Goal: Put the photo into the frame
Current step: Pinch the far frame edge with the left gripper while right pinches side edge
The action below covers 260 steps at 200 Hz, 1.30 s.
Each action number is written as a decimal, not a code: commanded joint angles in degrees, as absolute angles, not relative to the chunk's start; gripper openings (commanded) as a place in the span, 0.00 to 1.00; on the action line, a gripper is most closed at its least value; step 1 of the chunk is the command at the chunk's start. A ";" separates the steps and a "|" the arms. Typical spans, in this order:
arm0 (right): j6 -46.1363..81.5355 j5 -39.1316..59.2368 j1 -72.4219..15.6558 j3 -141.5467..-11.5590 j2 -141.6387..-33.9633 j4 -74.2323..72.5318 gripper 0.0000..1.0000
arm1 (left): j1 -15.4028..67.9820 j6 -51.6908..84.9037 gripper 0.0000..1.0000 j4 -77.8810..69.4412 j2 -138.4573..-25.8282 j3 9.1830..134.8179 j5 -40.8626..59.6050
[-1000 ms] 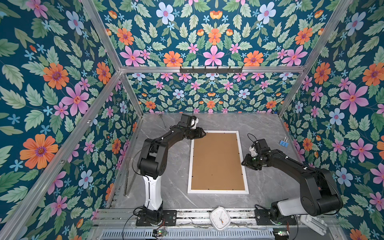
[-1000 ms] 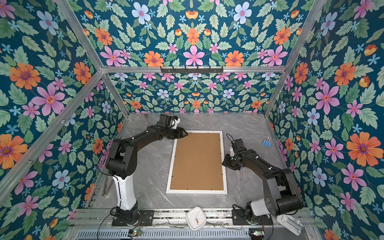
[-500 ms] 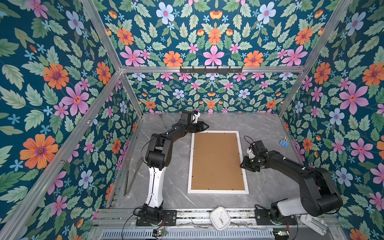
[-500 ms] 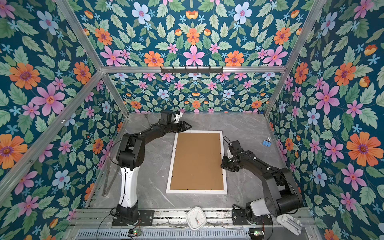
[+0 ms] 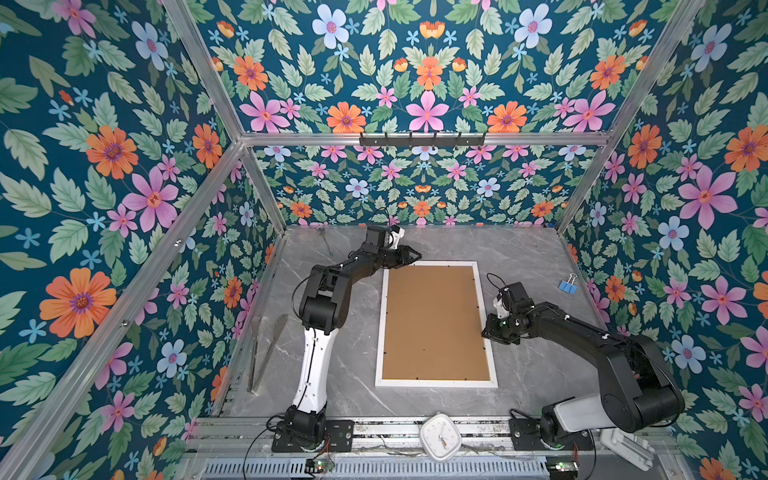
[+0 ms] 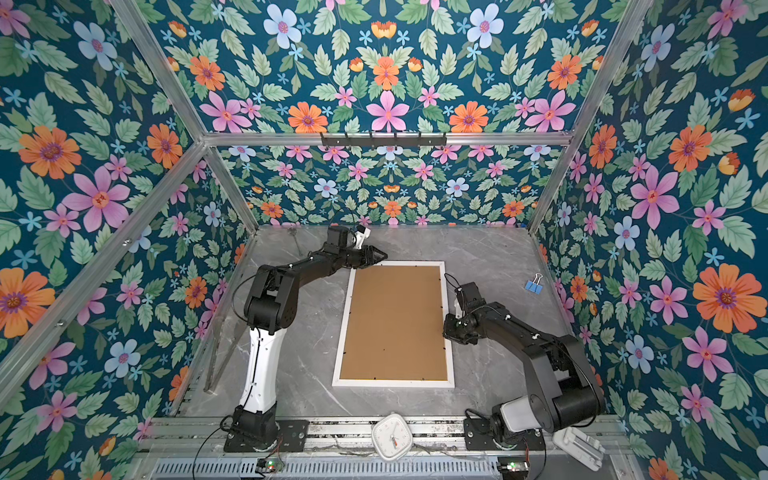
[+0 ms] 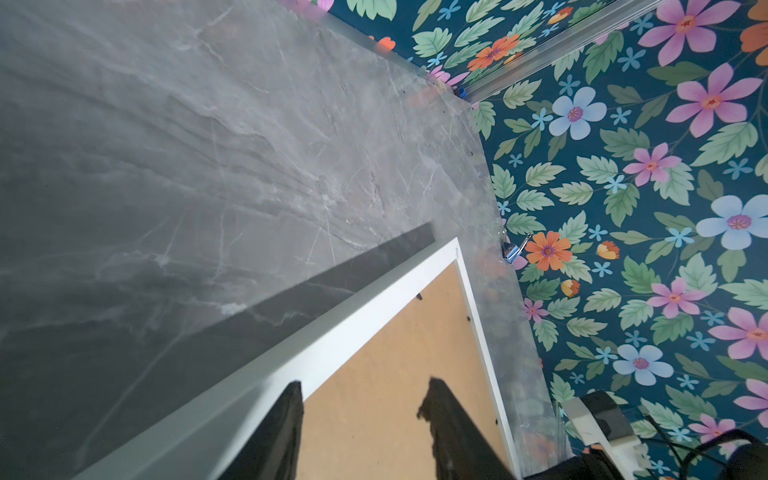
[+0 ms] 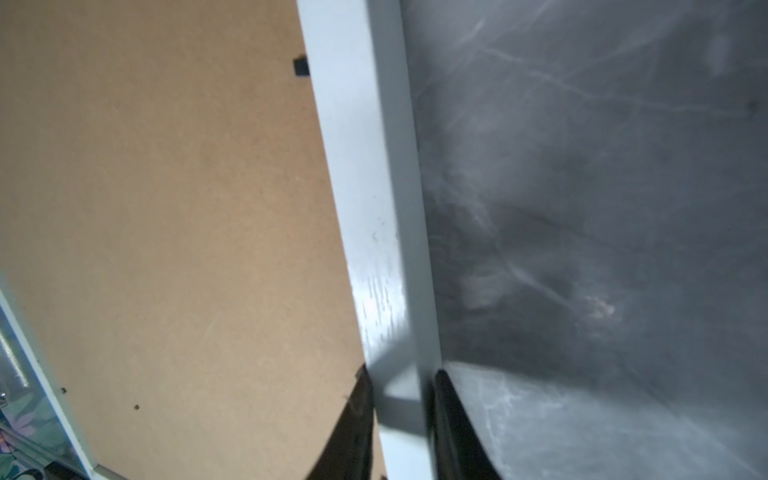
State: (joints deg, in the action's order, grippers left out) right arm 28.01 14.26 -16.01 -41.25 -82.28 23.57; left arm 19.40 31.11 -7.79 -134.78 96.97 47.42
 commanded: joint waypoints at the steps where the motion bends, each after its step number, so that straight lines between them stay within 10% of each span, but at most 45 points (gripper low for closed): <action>1: 28.14 12.22 -15.92 -41.22 -82.09 24.76 0.23 | 19.33 31.14 0.50 -9.41 -134.98 96.23 48.92; 260: 30.22 11.51 -15.97 -41.21 -83.84 24.24 0.18 | 19.73 23.03 0.35 0.75 -136.14 95.09 49.32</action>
State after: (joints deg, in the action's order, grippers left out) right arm 27.31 14.22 -15.94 -41.52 -82.98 23.53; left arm 19.38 24.95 -8.43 -135.92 95.35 48.64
